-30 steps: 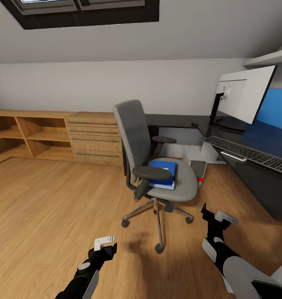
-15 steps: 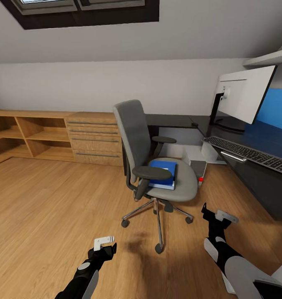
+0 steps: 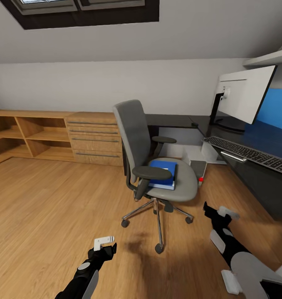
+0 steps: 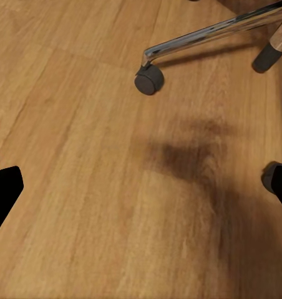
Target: In the bedroom, organize the workspace by keeping the computer under the desk, ensuring the monitor is on the desk, placing the keyboard on the desk next to the monitor, placing the mouse on the desk next to the keyboard, moving the folder from the swivel chair onto the desk next to the mouse, stacking the notebook on top of the folder with the pen on top of the notebook, and positioning the swivel chair next to the desk.
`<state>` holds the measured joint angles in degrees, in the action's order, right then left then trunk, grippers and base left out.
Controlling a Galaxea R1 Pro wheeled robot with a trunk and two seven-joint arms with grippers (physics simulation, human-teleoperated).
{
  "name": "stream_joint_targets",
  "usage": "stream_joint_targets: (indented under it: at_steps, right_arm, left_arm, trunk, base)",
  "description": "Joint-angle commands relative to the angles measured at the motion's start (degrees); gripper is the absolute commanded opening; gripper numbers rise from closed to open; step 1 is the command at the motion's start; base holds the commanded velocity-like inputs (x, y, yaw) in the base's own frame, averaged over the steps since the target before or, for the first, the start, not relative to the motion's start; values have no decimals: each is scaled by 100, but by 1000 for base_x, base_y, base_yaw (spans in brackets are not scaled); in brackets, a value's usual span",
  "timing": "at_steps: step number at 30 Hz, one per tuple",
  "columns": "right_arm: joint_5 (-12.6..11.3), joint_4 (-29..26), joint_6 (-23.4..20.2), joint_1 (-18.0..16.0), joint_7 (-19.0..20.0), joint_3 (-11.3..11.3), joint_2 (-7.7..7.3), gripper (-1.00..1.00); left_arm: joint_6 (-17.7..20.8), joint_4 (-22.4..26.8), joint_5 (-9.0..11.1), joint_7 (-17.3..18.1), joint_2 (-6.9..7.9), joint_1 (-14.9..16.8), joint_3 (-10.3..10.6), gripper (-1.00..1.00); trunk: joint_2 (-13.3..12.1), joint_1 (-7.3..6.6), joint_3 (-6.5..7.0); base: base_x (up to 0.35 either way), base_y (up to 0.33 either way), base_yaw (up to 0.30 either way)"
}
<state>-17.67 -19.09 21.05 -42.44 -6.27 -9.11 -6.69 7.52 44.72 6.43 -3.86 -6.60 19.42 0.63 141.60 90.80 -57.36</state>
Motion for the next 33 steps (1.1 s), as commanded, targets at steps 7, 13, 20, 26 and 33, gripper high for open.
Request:
stream_joint_targets:
  at_steps: [7,13,20,26,33]
  right_arm:
    - [-966,-105,-719,-337,280,14,-191,100]
    - [-2159,-122,-866,-442,343,18,-276,100]
    - [-2697,-103,-819,-458,925,50,-256,100]
    - [-2720,-75,-753,-458,1334,57,-239,100]
    - [-2712,-71,-762,-458,1617,58,-271,100]
  left_arm:
    - [31,11,60,-27,1,1,5,100]
    - [31,11,60,-27,1,1,7,100]
    - [31,11,60,-27,1,1,13,100]
    - [31,11,60,-27,1,1,16,100]
    - [31,11,53,-27,1,1,16,100]
  trunk:
    - [2,-1,-6]
    - [2,-1,-6]
    - [2,-1,-6]
    - [2,-1,-6]
    - [2,-1,-6]
  base:
    - [0,0,0]
    - [0,0,0]
    - [0,0,0]
    - [0,0,0]
    - [0,0,0]
